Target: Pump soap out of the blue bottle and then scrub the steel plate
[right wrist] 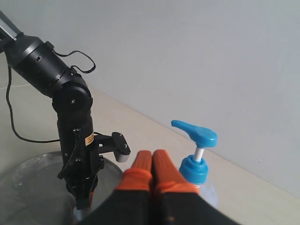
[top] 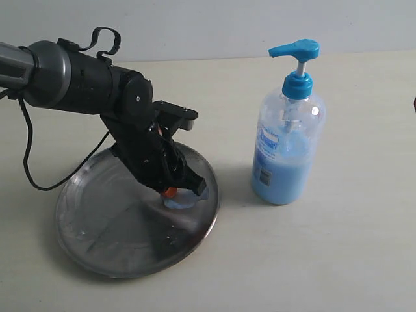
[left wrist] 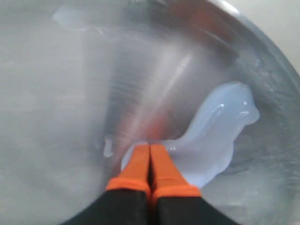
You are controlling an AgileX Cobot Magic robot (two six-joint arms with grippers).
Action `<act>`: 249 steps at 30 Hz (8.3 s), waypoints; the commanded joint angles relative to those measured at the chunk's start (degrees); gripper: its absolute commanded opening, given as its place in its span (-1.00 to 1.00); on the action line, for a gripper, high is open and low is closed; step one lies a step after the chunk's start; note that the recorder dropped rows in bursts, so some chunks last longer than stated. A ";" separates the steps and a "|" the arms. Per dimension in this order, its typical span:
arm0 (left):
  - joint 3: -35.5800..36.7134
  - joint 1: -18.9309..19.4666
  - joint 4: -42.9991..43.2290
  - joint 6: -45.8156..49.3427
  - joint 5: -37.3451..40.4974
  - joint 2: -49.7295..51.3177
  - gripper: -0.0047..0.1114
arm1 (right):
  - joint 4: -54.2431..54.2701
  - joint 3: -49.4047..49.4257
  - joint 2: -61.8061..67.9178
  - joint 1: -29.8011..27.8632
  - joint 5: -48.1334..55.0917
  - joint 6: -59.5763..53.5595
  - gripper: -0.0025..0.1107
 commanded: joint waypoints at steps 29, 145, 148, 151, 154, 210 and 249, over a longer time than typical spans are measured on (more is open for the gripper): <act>0.49 0.08 -20.33 9.10 -3.10 2.21 -0.92 | -1.00 0.36 0.05 0.13 -2.21 -0.05 -0.96; -0.22 -0.29 4.61 -5.02 -0.13 1.35 -0.92 | -1.00 0.36 0.05 0.13 -3.38 -0.43 -0.96; -1.99 -0.29 4.61 -5.02 0.56 1.11 -0.92 | -1.00 0.36 0.05 0.13 -3.38 -0.43 -0.96; -4.06 -0.29 4.72 -5.02 1.34 0.18 -0.92 | -1.00 0.36 0.05 0.13 -3.38 -0.43 -0.96; -5.71 -0.29 6.01 -5.02 3.23 -0.31 -0.92 | -1.00 0.36 0.05 0.13 -3.38 -0.43 -0.96; -6.26 -1.04 -13.74 1.30 9.33 3.64 -0.92 | -1.00 0.36 -0.07 0.13 -3.76 -0.51 -0.96; -7.52 1.37 9.99 -7.84 7.62 1.48 -0.92 | -1.00 0.36 -0.07 0.13 -3.76 -0.61 -0.96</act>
